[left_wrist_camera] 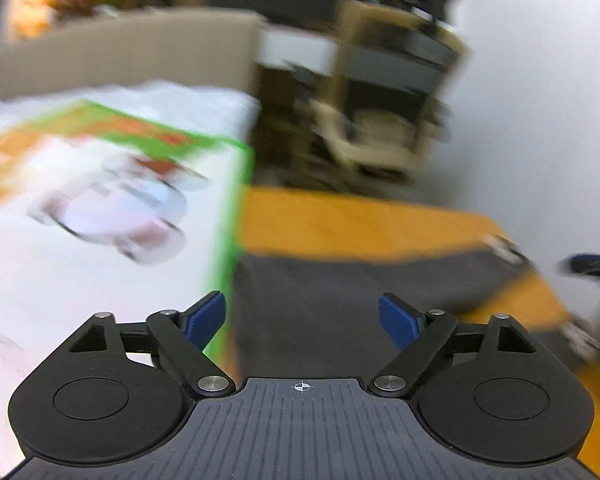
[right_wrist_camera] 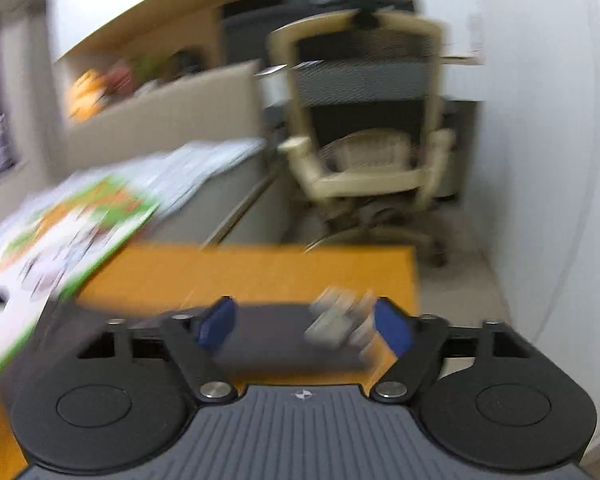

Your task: Fold clothes

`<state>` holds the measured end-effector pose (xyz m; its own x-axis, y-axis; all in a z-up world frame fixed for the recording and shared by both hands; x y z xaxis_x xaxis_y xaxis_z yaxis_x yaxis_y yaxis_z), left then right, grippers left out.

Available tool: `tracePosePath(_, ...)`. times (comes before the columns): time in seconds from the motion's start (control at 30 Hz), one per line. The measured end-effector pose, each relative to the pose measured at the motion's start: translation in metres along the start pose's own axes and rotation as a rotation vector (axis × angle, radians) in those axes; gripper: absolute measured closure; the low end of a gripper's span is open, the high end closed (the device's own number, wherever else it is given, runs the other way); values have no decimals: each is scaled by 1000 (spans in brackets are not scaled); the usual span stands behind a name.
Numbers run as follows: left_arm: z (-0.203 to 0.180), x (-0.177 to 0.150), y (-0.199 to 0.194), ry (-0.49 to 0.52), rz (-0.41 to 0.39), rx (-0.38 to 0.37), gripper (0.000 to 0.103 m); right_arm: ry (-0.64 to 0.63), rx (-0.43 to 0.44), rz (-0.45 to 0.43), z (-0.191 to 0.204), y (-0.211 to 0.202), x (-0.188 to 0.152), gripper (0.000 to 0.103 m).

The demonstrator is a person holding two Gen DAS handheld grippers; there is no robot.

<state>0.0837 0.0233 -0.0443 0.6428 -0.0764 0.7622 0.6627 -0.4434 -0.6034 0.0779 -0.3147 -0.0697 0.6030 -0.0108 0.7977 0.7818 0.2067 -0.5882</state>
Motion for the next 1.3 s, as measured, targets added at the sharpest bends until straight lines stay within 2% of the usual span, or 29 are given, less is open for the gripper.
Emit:
tracePosePath(0.13, -3, -18, 10, -69, 73, -77, 9, -58, 125, 121, 43, -12, -55, 24)
tracePosePath(0.2, 3, -30, 27, -96, 109, -67, 9, -57, 122, 176, 51, -5, -73, 22)
tracePosePath(0.23, 7, -30, 35, -111, 106, -74, 10, -82, 108, 171, 53, -1, -75, 20)
tracePosePath(0.37, 21, -15, 63, -138, 64, -64, 9, -159, 60, 125, 53, 23, -60, 19)
tracePosePath(0.43, 26, -6, 77, -118, 28, -47, 9, -183, 37, 109, 51, 42, -49, 18)
tracePosePath(0.53, 29, 3, 87, -106, 13, -38, 8, -244, 28, 122, 53, 58, -41, 15)
tracePosePath(0.57, 28, 4, 88, -106, 14, -37, 8, -235, 31, 133, 51, 59, -36, 15)
tracePosePath(0.7, 23, 3, 88, -96, 22, -39, 5, -173, -4, 27, 43, 55, 1, 15)
tracePosePath(0.77, 21, 2, 87, -98, 26, -38, 5, -118, -34, 8, 34, 68, 17, 15)
tracePosePath(0.9, 14, -3, 81, -118, 37, -61, 4, -23, -88, 111, 12, 117, 21, 15)
tracePosePath(1.0, 7, -6, 82, -114, 32, -77, 1, -81, -185, 91, -7, 131, 23, 14)
tracePosePath(1.13, -1, -1, 96, -85, 13, -57, 0, -47, -239, 77, -23, 130, 27, 13)
tracePosePath(1.23, -2, -2, 94, -79, 5, -14, 0, -28, -274, 17, -16, 108, 27, 13)
tracePosePath(1.3, -8, -7, 80, -84, 5, 9, 0, -21, -224, -35, 1, 78, 20, 0)
Point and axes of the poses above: each gripper's, at about its wrist camera, not at the fingertips, and y roughly the way its jaws point, z to its left, x to its top, the point moved 10 cm from there along y, roughly the way its jaws point, and after that the axes turned 7 degrees about -x, right-handed, at the moved point
